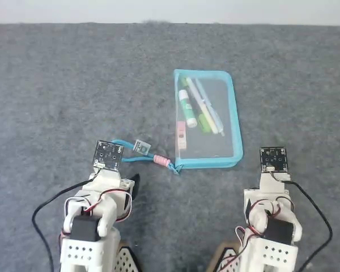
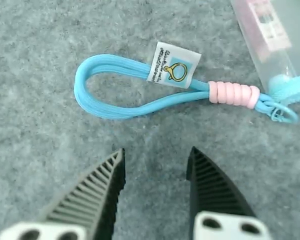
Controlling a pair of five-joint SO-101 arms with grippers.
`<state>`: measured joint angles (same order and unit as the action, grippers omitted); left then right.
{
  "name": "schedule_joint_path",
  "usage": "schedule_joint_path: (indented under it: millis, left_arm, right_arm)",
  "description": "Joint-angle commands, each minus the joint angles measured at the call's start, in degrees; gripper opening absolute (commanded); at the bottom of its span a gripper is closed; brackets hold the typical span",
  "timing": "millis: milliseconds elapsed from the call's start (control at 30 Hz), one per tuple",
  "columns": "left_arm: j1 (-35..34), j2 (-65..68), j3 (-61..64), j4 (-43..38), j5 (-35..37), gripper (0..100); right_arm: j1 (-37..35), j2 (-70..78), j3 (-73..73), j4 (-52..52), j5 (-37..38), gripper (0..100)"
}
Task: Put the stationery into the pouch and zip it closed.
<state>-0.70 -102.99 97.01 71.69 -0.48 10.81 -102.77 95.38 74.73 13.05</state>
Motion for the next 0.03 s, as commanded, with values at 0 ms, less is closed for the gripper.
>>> schedule_joint_path:
  millis: [0]
  left_arm:
    - [-0.2, -1.1, -0.5, 0.5, 0.6, 19]
  right_arm:
    - [0.4, -1.1, 1.1, 0.3, -0.5, 1.1]
